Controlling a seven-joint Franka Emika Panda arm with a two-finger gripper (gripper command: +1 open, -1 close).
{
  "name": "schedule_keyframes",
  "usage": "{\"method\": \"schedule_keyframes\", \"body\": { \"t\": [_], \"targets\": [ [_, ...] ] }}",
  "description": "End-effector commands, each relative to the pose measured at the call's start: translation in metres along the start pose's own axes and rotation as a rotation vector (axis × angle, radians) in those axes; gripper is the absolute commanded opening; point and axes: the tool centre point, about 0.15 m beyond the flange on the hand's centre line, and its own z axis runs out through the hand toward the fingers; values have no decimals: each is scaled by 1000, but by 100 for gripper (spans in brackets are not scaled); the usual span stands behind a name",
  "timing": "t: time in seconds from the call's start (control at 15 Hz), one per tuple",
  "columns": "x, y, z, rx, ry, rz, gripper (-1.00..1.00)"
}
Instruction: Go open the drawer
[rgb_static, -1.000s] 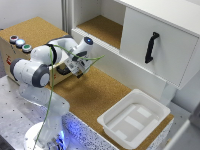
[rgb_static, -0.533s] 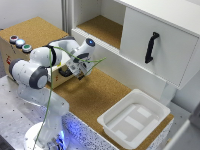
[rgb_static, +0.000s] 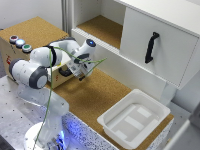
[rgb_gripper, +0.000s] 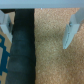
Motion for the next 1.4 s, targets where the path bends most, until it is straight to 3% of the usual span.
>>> {"method": "schedule_keyframes", "body": {
  "t": [0.0,0.33,0.53,0.73,1.13,1.33],
  "targets": [
    [16,-13,-21,-51,13,-59,100],
    [25,-32,-67,-119,86,-111,100],
    [32,-55,-111,-238,110,-180,100],
    [35,-79,-137,-274,110,-277,100],
    [38,-141,-125,-353,-70,-582,100],
    [37,-168,-103,-334,-157,-740,100]
  ]
}}
